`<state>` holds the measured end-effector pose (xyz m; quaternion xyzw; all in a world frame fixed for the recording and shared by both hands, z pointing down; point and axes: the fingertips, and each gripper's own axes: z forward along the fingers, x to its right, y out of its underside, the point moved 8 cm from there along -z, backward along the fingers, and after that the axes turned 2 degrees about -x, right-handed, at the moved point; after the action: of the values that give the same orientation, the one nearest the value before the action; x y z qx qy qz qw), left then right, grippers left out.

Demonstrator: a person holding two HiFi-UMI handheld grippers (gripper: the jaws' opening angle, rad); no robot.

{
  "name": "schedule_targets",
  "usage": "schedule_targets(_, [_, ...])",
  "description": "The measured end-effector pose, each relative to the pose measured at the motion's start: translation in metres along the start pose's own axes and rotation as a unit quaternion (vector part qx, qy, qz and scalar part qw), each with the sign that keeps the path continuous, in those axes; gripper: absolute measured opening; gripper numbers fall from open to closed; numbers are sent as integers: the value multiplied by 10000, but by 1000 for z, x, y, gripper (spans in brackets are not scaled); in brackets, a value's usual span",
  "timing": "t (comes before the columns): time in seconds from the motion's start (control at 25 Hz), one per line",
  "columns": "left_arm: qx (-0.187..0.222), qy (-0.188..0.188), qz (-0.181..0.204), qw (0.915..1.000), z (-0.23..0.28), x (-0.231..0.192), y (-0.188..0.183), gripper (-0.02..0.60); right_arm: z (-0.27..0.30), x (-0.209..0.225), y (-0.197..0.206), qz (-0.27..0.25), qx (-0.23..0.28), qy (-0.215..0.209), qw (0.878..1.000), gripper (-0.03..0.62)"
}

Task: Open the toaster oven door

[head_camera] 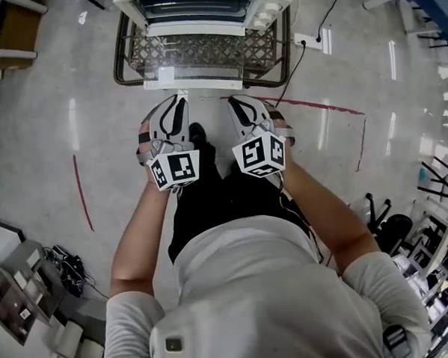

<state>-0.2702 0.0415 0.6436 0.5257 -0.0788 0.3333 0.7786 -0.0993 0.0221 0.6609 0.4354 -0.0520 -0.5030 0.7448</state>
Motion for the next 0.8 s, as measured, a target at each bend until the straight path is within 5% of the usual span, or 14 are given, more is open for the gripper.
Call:
schedule_targets(0.32, [442, 180, -838, 9953, -73, -18, -104, 31, -117, 37, -52, 640, 663, -61, 9957, 25])
schedule_targets(0.56, [710, 447, -1155, 9898, -120, 0, -146, 17, -189, 48, -64, 1214, 1110, -214, 9861, 20])
schedule_targets(0.8, [1034, 310, -1471, 9832, -176, 16, -178, 17, -255, 38, -71, 1330, 1590, -377, 9776, 18])
